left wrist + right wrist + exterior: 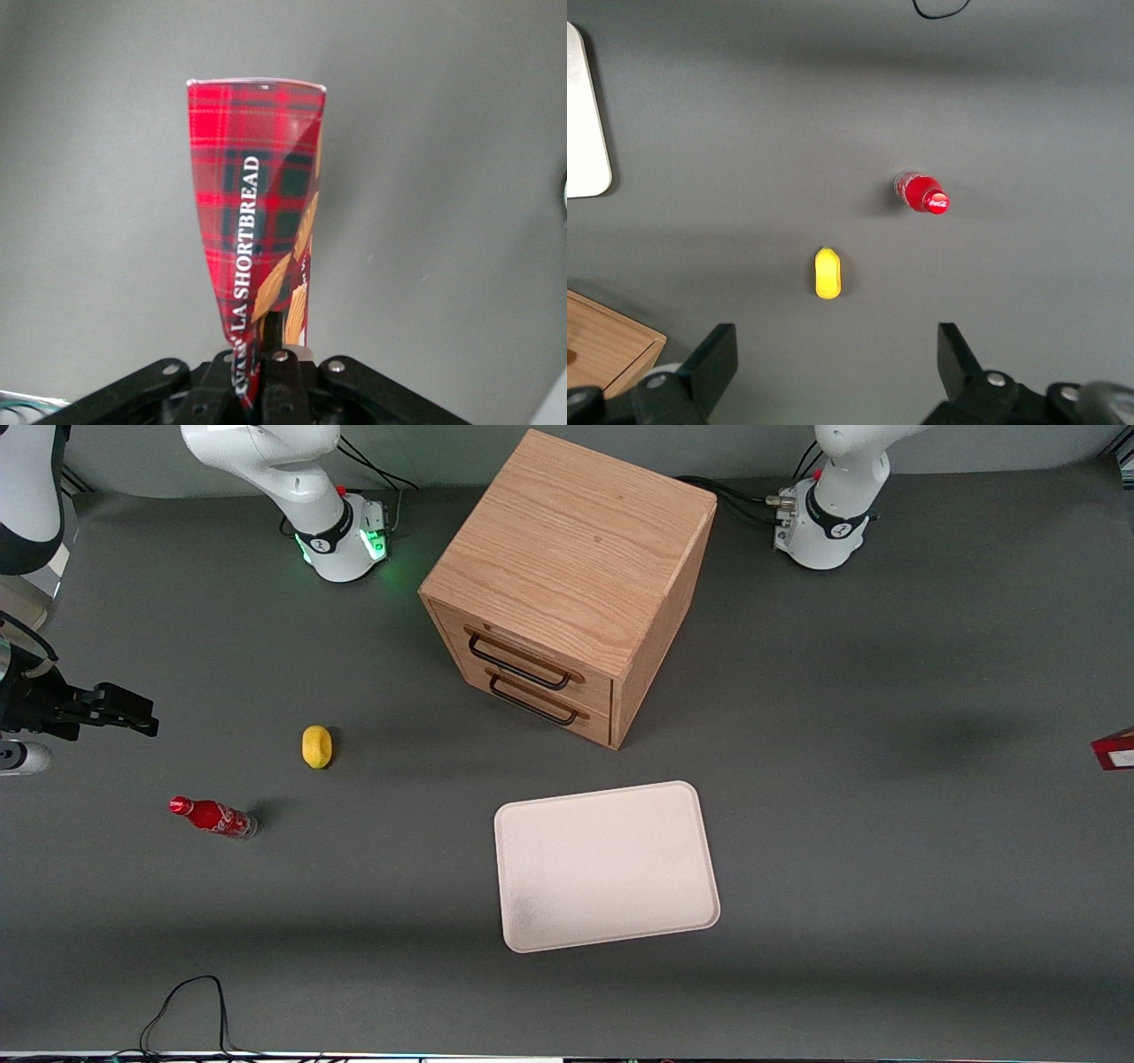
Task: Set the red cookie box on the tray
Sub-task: 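Carry the box over the white tray with the left gripper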
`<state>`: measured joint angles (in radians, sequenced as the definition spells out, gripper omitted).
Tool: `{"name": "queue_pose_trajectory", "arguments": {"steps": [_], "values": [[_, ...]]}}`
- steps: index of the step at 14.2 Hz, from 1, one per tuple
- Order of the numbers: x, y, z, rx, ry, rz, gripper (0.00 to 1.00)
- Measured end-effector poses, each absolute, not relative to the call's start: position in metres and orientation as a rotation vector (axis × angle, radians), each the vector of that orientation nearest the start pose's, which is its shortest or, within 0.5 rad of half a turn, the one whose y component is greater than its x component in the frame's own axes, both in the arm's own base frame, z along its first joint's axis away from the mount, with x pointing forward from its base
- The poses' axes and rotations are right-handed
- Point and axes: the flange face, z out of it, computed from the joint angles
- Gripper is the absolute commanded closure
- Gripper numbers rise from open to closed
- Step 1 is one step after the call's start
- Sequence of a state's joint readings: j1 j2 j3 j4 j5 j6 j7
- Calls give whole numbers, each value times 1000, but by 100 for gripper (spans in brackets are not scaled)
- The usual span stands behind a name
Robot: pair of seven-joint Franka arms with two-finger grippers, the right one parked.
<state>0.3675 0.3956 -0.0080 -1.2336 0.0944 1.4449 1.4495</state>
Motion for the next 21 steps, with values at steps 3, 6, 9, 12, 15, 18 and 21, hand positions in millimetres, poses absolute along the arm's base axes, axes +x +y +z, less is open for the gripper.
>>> {"name": "queue_pose_trajectory", "arguments": {"steps": [3,6,9,12,15,18,21], "values": [[617,160,531,-2869,1467,314,100],[629,77,526,-2958,1234,329,100],[639,-10,521,-3056,970,283,100],[647,-86,506,-3120,714,215,100],[654,-166,478,-3194,398,145,100],[657,-252,444,-3229,75,84,100],[672,-287,418,-3248,-145,69,100]]}}
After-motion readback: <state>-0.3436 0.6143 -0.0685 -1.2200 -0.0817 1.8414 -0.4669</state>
